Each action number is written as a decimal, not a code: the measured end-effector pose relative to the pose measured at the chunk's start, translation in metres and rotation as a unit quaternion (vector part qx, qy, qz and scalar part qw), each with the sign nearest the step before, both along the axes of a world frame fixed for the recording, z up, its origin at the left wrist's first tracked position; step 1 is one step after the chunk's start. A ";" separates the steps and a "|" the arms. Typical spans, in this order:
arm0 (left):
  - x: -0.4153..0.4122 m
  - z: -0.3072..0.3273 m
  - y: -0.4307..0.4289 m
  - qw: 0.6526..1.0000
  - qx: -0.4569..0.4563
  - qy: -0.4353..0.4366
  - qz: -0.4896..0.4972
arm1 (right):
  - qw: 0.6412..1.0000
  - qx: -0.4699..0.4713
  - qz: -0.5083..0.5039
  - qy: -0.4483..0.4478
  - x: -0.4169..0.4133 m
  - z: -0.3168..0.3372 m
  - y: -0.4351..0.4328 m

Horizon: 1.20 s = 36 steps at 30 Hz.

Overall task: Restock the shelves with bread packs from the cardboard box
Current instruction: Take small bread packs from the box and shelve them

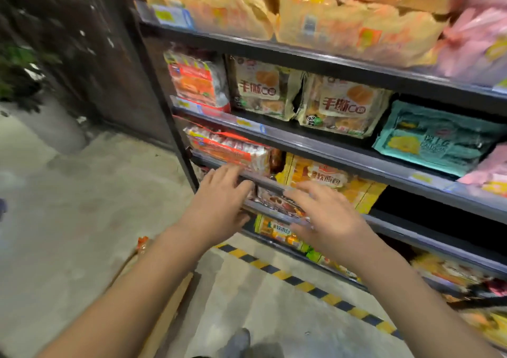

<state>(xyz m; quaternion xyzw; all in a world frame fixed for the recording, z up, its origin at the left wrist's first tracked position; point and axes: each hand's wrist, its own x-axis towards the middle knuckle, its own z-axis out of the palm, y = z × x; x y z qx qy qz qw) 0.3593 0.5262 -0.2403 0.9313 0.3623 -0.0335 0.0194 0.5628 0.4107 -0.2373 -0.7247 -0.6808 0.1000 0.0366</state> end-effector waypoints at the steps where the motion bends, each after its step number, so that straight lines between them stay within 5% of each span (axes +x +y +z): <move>1: -0.010 0.001 -0.010 1.000 -0.004 0.009 0.023 | 1.000 -0.004 0.017 0.011 -0.008 0.002 -0.001; 9: -0.087 -0.010 -0.088 0.969 -0.064 0.035 0.235 | 0.985 -0.003 0.169 0.038 -0.069 -0.011 0.006; 19: -0.226 -0.028 -0.168 0.878 -0.127 0.024 0.462 | 0.940 -0.047 0.334 0.055 -0.195 -0.030 0.025; 28: -0.324 -0.058 -0.177 0.818 -0.163 0.010 0.552 | 0.905 -0.091 0.416 0.006 -0.306 -0.045 0.063; 36: -0.392 -0.094 -0.150 0.801 -0.210 0.002 0.561 | 0.894 -0.137 0.428 -0.011 -0.376 -0.079 0.103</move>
